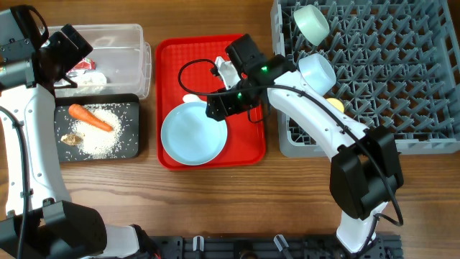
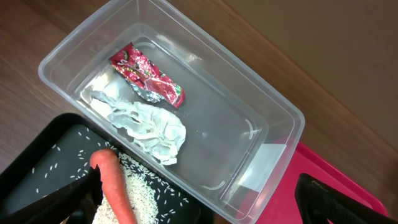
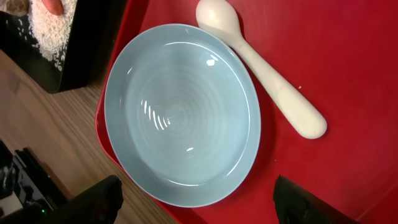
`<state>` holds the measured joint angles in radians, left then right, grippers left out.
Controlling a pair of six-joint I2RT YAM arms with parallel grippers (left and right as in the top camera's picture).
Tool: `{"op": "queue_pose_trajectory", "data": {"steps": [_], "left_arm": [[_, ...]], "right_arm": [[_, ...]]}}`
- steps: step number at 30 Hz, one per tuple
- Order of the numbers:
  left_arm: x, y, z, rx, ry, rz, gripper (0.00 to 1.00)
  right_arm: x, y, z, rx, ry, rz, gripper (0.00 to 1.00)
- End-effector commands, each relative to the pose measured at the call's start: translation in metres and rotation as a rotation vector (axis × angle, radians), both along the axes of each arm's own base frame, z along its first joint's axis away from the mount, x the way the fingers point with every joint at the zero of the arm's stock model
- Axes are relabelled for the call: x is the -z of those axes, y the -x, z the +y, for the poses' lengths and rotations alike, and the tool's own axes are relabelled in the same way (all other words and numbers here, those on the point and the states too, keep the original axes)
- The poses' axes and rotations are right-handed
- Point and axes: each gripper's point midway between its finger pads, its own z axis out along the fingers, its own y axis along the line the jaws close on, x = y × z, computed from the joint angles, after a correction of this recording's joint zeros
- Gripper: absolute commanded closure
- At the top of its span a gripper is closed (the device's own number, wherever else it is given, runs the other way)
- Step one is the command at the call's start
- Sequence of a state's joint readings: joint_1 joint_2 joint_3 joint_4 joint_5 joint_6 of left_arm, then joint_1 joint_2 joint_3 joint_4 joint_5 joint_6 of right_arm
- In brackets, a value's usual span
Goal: Sort waste into correct bins and load items into the dishwasher rack
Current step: 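Reach the right gripper to the light-blue plate on the red tray, then grasp the plate rim with the right gripper and lift it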
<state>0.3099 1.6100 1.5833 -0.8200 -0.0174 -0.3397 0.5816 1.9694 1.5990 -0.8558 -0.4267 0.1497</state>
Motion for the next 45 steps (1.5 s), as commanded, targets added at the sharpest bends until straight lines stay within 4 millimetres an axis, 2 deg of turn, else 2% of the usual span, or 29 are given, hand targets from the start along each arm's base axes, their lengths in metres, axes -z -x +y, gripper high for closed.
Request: {"op": "queue_pose_trajectory", "data": {"steps": [1, 6, 9, 14, 17, 24, 27, 30, 33, 39, 45], "left_arm": [[-0.008, 0.002, 0.0, -0.008, 0.009, -0.022, 0.0], [-0.008, 0.002, 0.0, -0.008, 0.009, -0.021, 0.0], [-0.008, 0.002, 0.0, -0.008, 0.009, -0.021, 0.0], [-0.008, 0.002, 0.0, -0.008, 0.009, -0.021, 0.0], [-0.008, 0.002, 0.0, -0.008, 0.009, -0.021, 0.0], [-0.008, 0.002, 0.0, -0.008, 0.008, -0.022, 0.0], [-0.008, 0.002, 0.0, -0.008, 0.008, -0.022, 0.0], [-0.008, 0.002, 0.0, -0.008, 0.009, -0.022, 0.0], [-0.008, 0.002, 0.0, -0.008, 0.009, -0.021, 0.0], [-0.008, 0.002, 0.0, -0.008, 0.009, -0.022, 0.0], [-0.008, 0.002, 0.0, -0.008, 0.009, -0.022, 0.0]], "right_arm": [[0.002, 0.005, 0.004, -0.002, -0.014, 0.025, 0.2], [0.002, 0.005, 0.005, 0.042, -0.016, 0.053, 0.2], [0.001, 0.006, 0.013, 0.086, -0.023, 0.067, 0.2], [0.008, 0.007, 0.013, 0.198, 0.047, 0.071, 0.2], [0.02, 0.01, 0.009, 0.281, 0.114, 0.098, 0.2], [0.074, 0.011, -0.014, 0.379, 0.315, 0.133, 0.2], [0.092, 0.013, -0.016, 0.38, 0.343, 0.156, 0.26], [0.102, 0.013, -0.019, 0.382, 0.371, 0.163, 0.43], [0.104, 0.01, -0.022, 0.388, 0.385, 0.145, 0.67], [0.108, 0.005, -0.018, 0.39, 0.368, 0.133, 0.94], [0.122, 0.01, -0.016, 0.381, 0.376, 0.17, 0.96]]}}
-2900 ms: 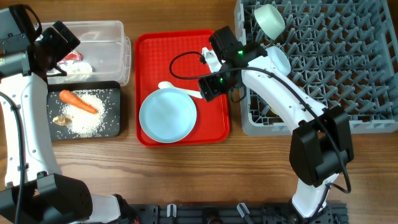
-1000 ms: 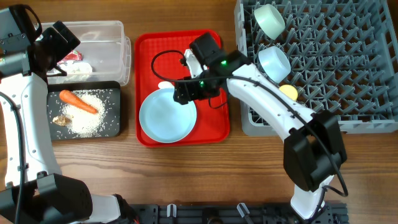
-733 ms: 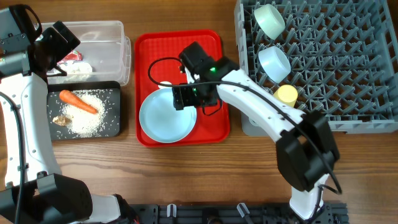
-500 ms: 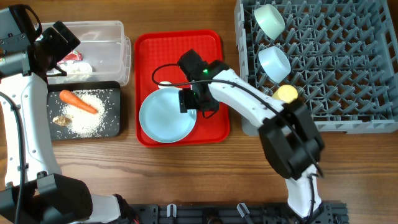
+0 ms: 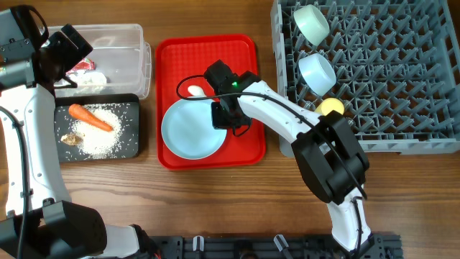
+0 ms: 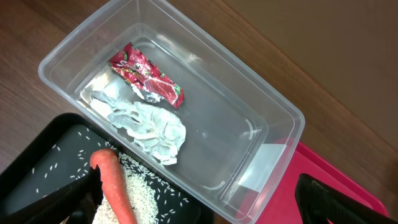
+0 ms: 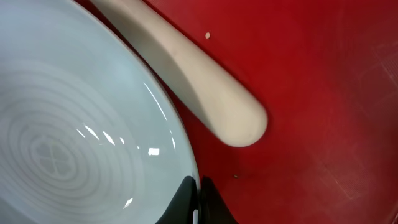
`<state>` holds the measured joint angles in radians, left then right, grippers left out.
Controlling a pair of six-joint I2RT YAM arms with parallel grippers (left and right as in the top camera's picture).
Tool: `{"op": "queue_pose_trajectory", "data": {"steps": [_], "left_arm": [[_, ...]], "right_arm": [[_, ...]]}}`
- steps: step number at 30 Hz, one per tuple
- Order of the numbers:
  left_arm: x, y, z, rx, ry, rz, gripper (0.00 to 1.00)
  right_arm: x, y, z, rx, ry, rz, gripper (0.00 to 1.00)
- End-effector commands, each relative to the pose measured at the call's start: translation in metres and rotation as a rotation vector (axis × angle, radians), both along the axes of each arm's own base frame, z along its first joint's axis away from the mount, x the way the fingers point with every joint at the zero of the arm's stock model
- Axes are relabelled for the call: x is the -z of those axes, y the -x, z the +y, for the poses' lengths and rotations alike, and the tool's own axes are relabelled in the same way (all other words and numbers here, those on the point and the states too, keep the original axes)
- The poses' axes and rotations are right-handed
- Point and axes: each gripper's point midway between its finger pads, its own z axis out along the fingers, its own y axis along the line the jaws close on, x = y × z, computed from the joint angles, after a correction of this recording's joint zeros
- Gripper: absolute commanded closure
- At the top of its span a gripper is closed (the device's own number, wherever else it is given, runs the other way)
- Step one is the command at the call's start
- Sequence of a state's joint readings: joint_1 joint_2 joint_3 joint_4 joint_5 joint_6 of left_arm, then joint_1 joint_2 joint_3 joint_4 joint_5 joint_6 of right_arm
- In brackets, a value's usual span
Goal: Sort waste into correct bins and load items into the dishwasher rack
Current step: 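Grasp the plate rim with the right gripper and lift it, then carry the plate into the rack and release it upright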
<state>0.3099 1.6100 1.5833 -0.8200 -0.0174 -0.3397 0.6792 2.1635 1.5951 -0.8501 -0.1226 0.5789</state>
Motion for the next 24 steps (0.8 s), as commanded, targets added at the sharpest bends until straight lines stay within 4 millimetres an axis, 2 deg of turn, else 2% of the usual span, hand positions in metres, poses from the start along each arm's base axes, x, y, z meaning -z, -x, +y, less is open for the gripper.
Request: {"op": "queue_pose_trajectory", "data": {"steps": [1, 5, 7, 10, 13, 18, 24], "left_arm": [[-0.008, 0.002, 0.0, -0.008, 0.009, -0.021, 0.0], [-0.008, 0.002, 0.0, -0.008, 0.009, -0.022, 0.0], [-0.008, 0.002, 0.0, -0.008, 0.009, -0.021, 0.0], [-0.008, 0.002, 0.0, -0.008, 0.009, -0.021, 0.0], [-0.008, 0.002, 0.0, -0.008, 0.009, -0.022, 0.0], [-0.008, 0.002, 0.0, -0.008, 0.009, -0.022, 0.0], [-0.008, 0.002, 0.0, -0.008, 0.009, -0.021, 0.0]], "right_arm": [[0.024, 0.005, -0.004, 0.004, 0.034, 0.045, 0.96], [0.02, 0.001, -0.001, 0.002, 0.021, 0.029, 0.96], [0.011, -0.003, 0.002, -0.009, 0.008, 0.007, 0.96], [-0.018, -0.013, 0.006, -0.027, -0.031, -0.048, 0.96], [-0.062, -0.028, 0.004, -0.085, -0.083, -0.137, 0.96], [-0.143, -0.051, -0.036, -0.083, -0.133, -0.291, 0.96], [-0.244, -0.07, -0.114, -0.022, -0.086, -0.582, 0.96]]}}
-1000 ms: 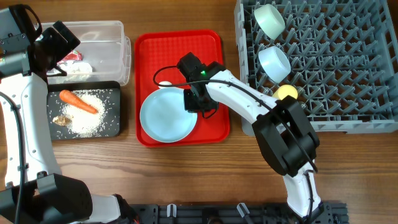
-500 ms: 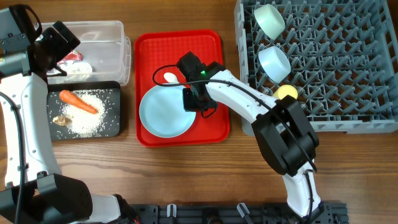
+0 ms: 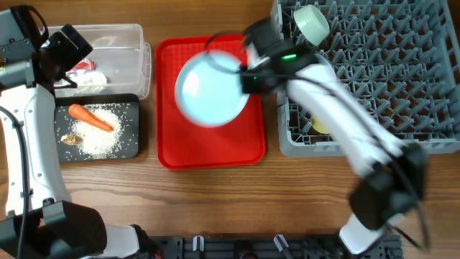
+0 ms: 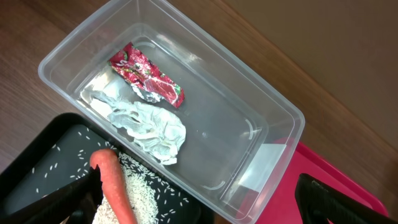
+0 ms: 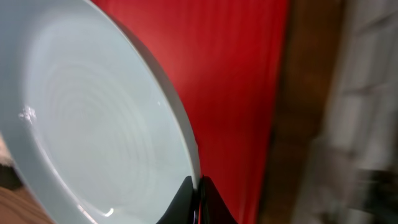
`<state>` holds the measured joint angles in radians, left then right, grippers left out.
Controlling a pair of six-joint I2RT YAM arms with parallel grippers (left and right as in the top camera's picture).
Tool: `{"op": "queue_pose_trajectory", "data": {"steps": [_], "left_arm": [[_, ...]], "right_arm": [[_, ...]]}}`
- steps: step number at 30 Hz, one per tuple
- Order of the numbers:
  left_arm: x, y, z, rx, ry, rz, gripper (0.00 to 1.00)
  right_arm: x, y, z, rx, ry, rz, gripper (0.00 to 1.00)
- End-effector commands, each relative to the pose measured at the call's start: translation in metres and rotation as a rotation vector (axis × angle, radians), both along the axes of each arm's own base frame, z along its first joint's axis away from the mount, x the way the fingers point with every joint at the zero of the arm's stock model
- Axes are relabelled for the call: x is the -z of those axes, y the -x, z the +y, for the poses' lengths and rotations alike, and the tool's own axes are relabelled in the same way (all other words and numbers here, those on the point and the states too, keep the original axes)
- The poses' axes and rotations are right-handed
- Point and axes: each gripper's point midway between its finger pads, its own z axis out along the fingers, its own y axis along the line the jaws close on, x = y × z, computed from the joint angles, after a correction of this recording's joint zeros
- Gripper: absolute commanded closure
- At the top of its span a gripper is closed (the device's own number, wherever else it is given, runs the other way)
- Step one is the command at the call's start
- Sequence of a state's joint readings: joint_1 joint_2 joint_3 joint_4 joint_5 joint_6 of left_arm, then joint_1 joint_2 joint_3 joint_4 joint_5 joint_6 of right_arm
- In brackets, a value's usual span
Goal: Sort waste into correct bins and load items into the dishwasher rack
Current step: 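Carry the plate into the rack and release it upright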
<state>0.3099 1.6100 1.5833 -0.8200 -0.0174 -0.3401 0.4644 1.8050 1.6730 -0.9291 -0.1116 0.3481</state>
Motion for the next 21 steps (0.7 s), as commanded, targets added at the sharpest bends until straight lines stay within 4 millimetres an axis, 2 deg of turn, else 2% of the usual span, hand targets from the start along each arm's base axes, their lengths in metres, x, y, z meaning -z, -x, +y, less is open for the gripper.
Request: {"op": "queue_pose_trajectory", "data": {"steps": [1, 2, 4, 5, 7, 9, 13, 15, 21], "left_arm": [[-0.008, 0.002, 0.0, -0.008, 0.008, -0.022, 0.0], [-0.008, 0.002, 0.0, -0.008, 0.008, -0.022, 0.0], [-0.008, 0.002, 0.0, -0.008, 0.009, -0.021, 0.0], [-0.008, 0.002, 0.0, -0.008, 0.009, -0.021, 0.0], [-0.008, 0.002, 0.0, -0.008, 0.008, -0.022, 0.0], [-0.008, 0.002, 0.0, -0.008, 0.008, -0.021, 0.0], [-0.008, 0.002, 0.0, -0.008, 0.008, -0.021, 0.0], [-0.008, 0.002, 0.0, -0.008, 0.008, -0.022, 0.0], [-0.008, 0.002, 0.0, -0.008, 0.009, -0.021, 0.0]], "right_arm": [[-0.084, -0.009, -0.055, 0.036, 0.09, -0.266, 0.96], [-0.094, -0.01, -0.07, 0.075, 0.131, -0.306, 0.96], [-0.124, -0.01, -0.12, 0.238, 0.284, -0.409, 0.96], [-0.133, -0.009, -0.137, 0.294, 0.34, -0.439, 0.96], [-0.165, 0.0, -0.192, 0.493, 0.548, -0.532, 0.96], [-0.184, 0.01, -0.228, 0.6, 0.728, -0.57, 0.96], [-0.211, 0.024, -0.274, 0.818, 0.922, -0.613, 0.96], [-0.216, 0.021, -0.289, 0.839, 0.971, -0.609, 0.96], [-0.208, 0.006, -0.315, 0.777, 1.116, -0.522, 0.96]]}}
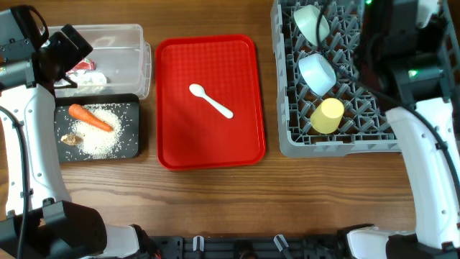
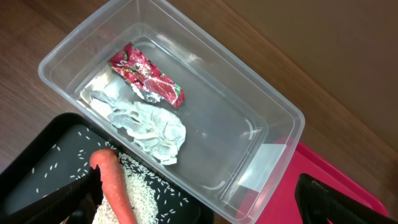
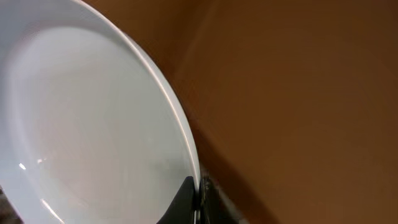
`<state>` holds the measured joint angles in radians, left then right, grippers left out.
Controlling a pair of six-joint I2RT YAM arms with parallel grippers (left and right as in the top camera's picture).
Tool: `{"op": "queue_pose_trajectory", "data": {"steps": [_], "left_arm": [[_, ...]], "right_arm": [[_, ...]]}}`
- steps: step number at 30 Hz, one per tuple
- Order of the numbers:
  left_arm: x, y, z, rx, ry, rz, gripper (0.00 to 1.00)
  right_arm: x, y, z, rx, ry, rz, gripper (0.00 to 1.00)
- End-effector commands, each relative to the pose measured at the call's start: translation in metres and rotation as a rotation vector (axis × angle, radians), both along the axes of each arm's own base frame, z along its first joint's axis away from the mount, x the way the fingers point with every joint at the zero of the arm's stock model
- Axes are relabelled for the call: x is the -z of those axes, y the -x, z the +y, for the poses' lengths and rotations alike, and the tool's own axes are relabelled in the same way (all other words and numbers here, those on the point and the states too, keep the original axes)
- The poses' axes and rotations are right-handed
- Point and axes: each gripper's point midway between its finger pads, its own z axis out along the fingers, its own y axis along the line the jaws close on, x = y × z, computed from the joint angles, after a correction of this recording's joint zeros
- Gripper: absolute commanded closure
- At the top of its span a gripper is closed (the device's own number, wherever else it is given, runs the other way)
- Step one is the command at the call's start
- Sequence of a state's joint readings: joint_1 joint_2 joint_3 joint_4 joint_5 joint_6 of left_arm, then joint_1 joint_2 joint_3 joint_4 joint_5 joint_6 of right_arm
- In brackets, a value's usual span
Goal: Sort waste into correct bins and load items into the dishwasher rack
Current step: 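Carry the plate into the rack and release it upright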
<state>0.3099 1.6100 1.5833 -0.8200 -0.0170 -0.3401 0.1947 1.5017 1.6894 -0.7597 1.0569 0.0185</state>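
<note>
A pale blue plate fills the right wrist view, with my right gripper shut on its rim. In the overhead view that arm is high over the grey dishwasher rack at the top right, and the plate is hidden by the arm. A white spoon lies alone on the red tray. My left gripper hangs open and empty above the clear bin, which holds a red wrapper and crumpled paper.
The rack holds a pale green bowl, a light blue bowl and a yellow cup. A black tray at the left carries a carrot, rice and a brown scrap.
My right gripper, holding the plate above the red tray's upper part, now holds it over the rack at the top right. The spoon is uncovered on the tray. The left arm is still.
My right gripper was open above the plate and spoon on the red tray. It was then shut on the plate's rim on the tray, later held the plate lifted over the tray, and now holds it over the rack. The left gripper stayed open over the clear bin.
</note>
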Motion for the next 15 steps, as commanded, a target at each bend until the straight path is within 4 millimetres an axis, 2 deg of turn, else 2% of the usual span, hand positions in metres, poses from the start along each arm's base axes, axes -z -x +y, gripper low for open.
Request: {"op": "queue_pose_trajectory", "data": {"steps": [1, 10, 15], "left_arm": [[-0.008, 0.002, 0.0, -0.008, 0.008, -0.022, 0.0], [-0.008, 0.002, 0.0, -0.008, 0.008, -0.021, 0.0], [-0.008, 0.002, 0.0, -0.008, 0.008, -0.021, 0.0]], "right_arm": [[0.009, -0.006, -0.021, 0.074, 0.138, 0.153, 0.96], [0.067, -0.038, -0.016, 0.048, 0.2, 0.374, 0.96], [0.092, -0.05, -0.014, 0.042, 0.211, 0.437, 0.96]]}}
